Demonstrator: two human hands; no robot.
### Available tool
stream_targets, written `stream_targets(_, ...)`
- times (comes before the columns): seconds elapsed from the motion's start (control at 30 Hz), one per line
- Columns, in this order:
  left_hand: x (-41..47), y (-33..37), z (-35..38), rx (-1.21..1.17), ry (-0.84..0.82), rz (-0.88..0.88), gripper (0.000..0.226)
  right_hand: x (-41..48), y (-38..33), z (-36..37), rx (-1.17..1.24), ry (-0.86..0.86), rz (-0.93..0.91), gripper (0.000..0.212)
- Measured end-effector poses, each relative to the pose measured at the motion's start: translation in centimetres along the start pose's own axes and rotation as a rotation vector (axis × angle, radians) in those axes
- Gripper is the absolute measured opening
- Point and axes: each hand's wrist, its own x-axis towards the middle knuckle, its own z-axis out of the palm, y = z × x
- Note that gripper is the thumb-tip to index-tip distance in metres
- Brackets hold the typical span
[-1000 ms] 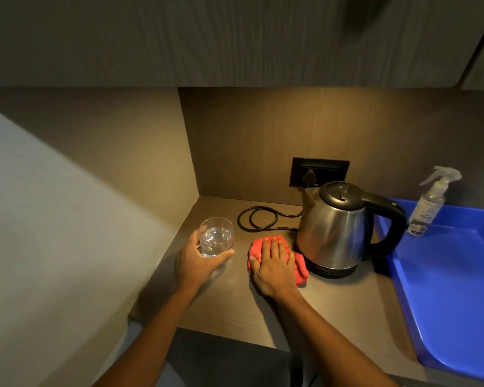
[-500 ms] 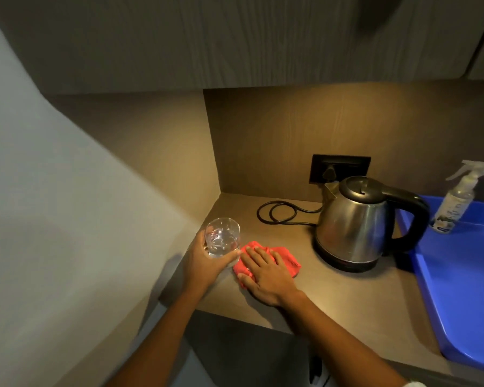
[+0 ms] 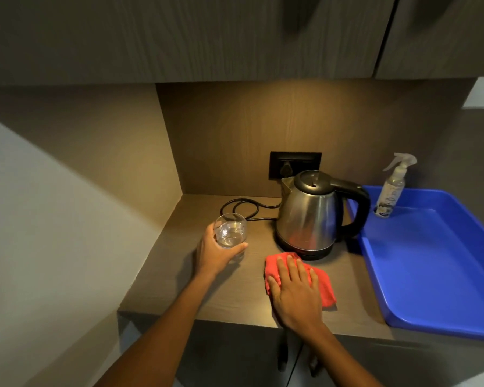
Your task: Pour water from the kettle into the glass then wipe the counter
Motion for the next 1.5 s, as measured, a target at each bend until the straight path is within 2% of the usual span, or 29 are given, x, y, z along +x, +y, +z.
stream_targets(0.07, 0.3, 0.0, 0.5, 0.000, -0.013, -0.013, 0.103, -0.5, 0.1, -0.2, 0.008, 0.015, 0.062, 0.065)
stream_targets(0.17, 0.5, -0.3, 1.3, 0.001, -0.029, -0.023, 0.102, -0.6, 0.0, -0.5, 0.086, -0.042, 0.047, 0.069)
stream_targets(0.23, 0.6, -0.6, 1.6, -0.017, -0.026, -0.030, 0.100, 0.0, 0.6, -1.7, 0.262, -0.084, 0.063, 0.063)
stream_targets(0.3, 0.7, -0.6, 1.7, -0.045, -0.035, -0.033, 0.098, 0.6, 1.9, -3.3, 0.400, -0.047, 0.159, 0.053)
stream_targets(0.37, 0.6, -0.5, 1.7, -0.066, -0.069, -0.036, 0.103, 1.1, 3.1, -4.9, 0.182, -0.005, 0.263, 0.054)
stream_targets(0.4, 0.1, -0.4, 1.8, -0.071, -0.088, -0.042, 0.109, 1.0, 3.5, -5.5, 0.053, -0.063, 0.308, 0.059)
stream_targets(0.47, -1.1, -0.2, 1.4, -0.055, -0.026, -0.024, 0.121, 1.7, 3.6, -6.5, 0.066, -0.229, 0.388, 0.067)
stream_targets(0.5, -2.1, -0.2, 1.0, -0.023, 0.048, 0.038, 0.118, 2.0, 3.5, -6.9, 0.173, -0.293, 0.431, 0.068)
stream_targets(0.6, -5.7, -0.2, 0.6, 0.131, 0.230, 0.358, 0.084, 2.3, 3.0, -7.7, 0.431, -0.365, 0.515, 0.057)
stream_targets(0.67, -7.5, 0.5, 1.4, 0.163, 0.152, 0.429, 0.063, 2.0, 2.5, -7.8, 0.515, -0.323, 0.507, 0.043)
stream_targets(0.73, -8.6, 1.6, 2.6, 0.138, -0.018, 0.398, 0.051, 1.4, 2.1, -8.2, 0.601, -0.264, 0.467, 0.031)
stream_targets(0.83, -9.3, 3.4, 4.2, 0.025, -0.223, 0.220, 0.056, -0.1, 3.1, -9.9, 0.869, -0.217, 0.397, 0.025)
stream_targets(0.97, -10.0, 6.9, 6.1, -0.386, -0.467, -0.020, 0.057, -1.8, 6.8, -13.9, 1.090, -0.223, 0.348, 0.035)
stream_targets(1.03, -10.4, 9.2, 7.3, -0.500, -0.507, -0.005, 0.053, -2.3, 9.1, -16.0, 1.085, -0.220, 0.370, 0.038)
stream_targets(1.1, -11.1, 12.0, 9.1, -0.532, -0.521, 0.061, 0.048, -2.3, 11.6, -17.8, 0.940, -0.074, 0.450, 0.039)
stream_targets(1.17, -11.9, 14.9, 11.9, -0.430, -0.531, 0.170, 0.041, -2.4, 14.3, -19.4, 0.832, 0.071, 0.516, 0.045)
stream_targets(1.23, -12.9, 17.7, 15.1, -0.233, -0.514, 0.273, 0.031, -2.7, 17.0, -20.6, 0.826, 0.165, 0.500, 0.044)
stream_targets(1.33, -13.8, 20.8, 19.9, 0.029, -0.510, 0.362, 0.029, -3.3, 21.2, -21.3, 0.776, 0.243, 0.455, 0.026)
stream_targets(1.4, -15.0, 21.6, 22.8, 0.354, -0.588, 0.406, 0.035, -3.8, 23.8, -20.3, 0.693, 0.130, 0.517, 0.010)
stream_targets(1.43, -15.8, 21.4, 23.8, 0.548, -0.641, 0.399, 0.042, -4.3, 24.7, -19.3, 0.624, 0.027, 0.598, 0.018)
stream_targets(1.5, -16.6, 20.9, 25.4, 0.785, -0.673, 0.386, 0.057, -5.3, 25.9, -17.6, 0.376, -0.162, 0.697, 0.053)
